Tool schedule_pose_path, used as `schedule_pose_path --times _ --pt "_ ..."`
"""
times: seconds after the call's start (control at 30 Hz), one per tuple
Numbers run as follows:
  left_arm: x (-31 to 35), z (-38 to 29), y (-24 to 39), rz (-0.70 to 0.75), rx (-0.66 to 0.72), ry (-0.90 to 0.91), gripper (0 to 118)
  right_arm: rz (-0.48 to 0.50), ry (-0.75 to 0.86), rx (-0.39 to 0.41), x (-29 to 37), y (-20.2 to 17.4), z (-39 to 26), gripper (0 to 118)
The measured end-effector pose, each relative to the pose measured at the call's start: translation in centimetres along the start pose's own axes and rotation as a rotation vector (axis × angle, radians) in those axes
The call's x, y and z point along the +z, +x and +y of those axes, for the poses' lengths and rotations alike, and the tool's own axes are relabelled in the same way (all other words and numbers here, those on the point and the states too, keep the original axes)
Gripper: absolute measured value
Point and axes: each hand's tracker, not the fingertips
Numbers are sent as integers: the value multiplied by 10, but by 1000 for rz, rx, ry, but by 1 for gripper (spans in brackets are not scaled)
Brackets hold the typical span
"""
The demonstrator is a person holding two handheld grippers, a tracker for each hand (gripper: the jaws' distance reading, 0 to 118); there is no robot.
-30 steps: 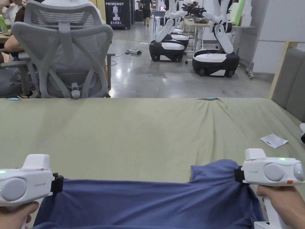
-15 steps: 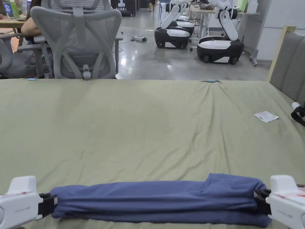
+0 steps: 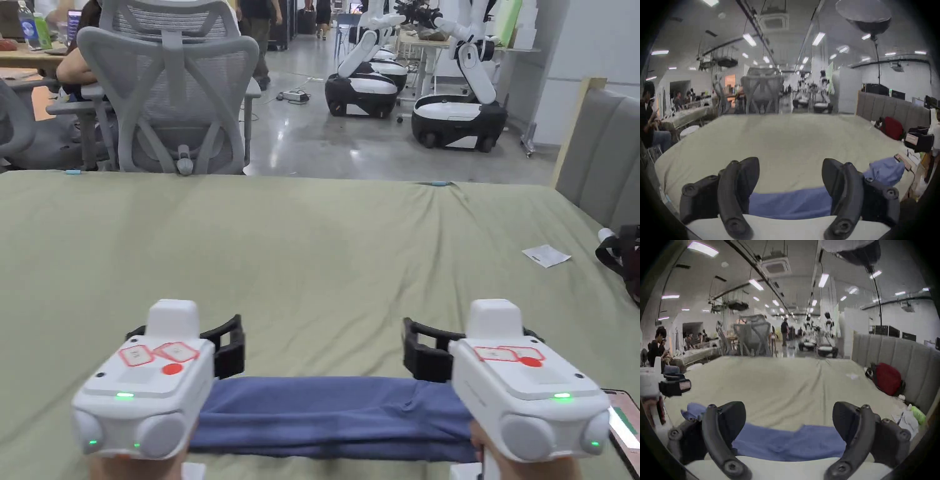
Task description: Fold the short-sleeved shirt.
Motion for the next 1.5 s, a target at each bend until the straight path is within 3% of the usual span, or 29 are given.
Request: schedule_pose_path --times 0.07,0.1,0.13,0.17,0.2,0.3,0.37,0.53,0.57,0.6,0.63,0.67,0.7,0.83,0.97,1.0,1.1,1.13,1.17,1.23,1.33,1.4,1.5 --pt "-4 -3 18 21 -14 -3 31 0 4 -20 -2 -12 -3 90" --pt "-6 -4 23 23 -19 -15 31 3 5 -26 -3 -16 -5 90" --pt "-7 -5 25 21 -18 -22 7 -1 4 -19 -5 -17 -7 57" --pt "-7 -5 26 15 -13 -33 0 -37 7 35 -6 -21 -9 22" --pt "-6 -5 28 0 -16 -43 0 -70 23 80 -6 -25 -10 0" --pt "-5 -3 25 -8 -37 -53 0 -3 9 61 -7 -24 -9 0" --pt "-3 0 16 -11 -22 -62 0 -25 12 86 -10 -28 -10 0" --pt "-3 -10 -51 14 177 -125 0 -17 -1 84 -12 -32 -16 0" --pt "-2 -16 -72 14 233 -146 9 -15 -8 81 -13 -33 -17 0" --pt "-1 -23 -93 15 282 -178 32 -8 -18 72 -16 -35 -19 0" --pt "-1 -31 -111 10 335 -202 76 1 -29 68 -19 -37 -22 0" --pt "-2 -42 -133 9 401 -239 100 3 -38 72 -20 -41 -25 0" --pt "-2 -53 -153 6 474 -272 114 5 -44 76 -22 -44 -27 0" --pt "-1 -105 -218 -36 891 -296 115 21 -73 77 -28 -54 -33 0" --pt "-20 -159 -227 -306 1250 -339 115 23 -90 78 -33 -58 -36 0" --pt "-25 -165 -224 -359 1281 -270 115 23 -95 77 -33 -58 -37 0" --pt "-44 -160 -214 -370 1356 -236 112 17 -106 76 -34 -57 -37 0" --pt "-50 -160 -210 -364 1372 -253 98 13 -109 77 -34 -56 -38 0" --pt "-58 -159 -203 -361 1385 -290 78 7 -112 77 -34 -55 -38 0" --pt "-71 -164 -192 -300 1354 -411 14 0 -118 72 -36 -53 -39 0" --pt "-74 -161 -196 -315 1314 -368 13 -11 -130 69 -37 -50 -42 0" --pt "-63 -148 -213 -176 1261 -302 12 -17 -135 70 -38 -49 -43 0" --pt "-51 -126 -235 -59 1059 -272 11 -16 -144 68 -40 -50 -45 0"
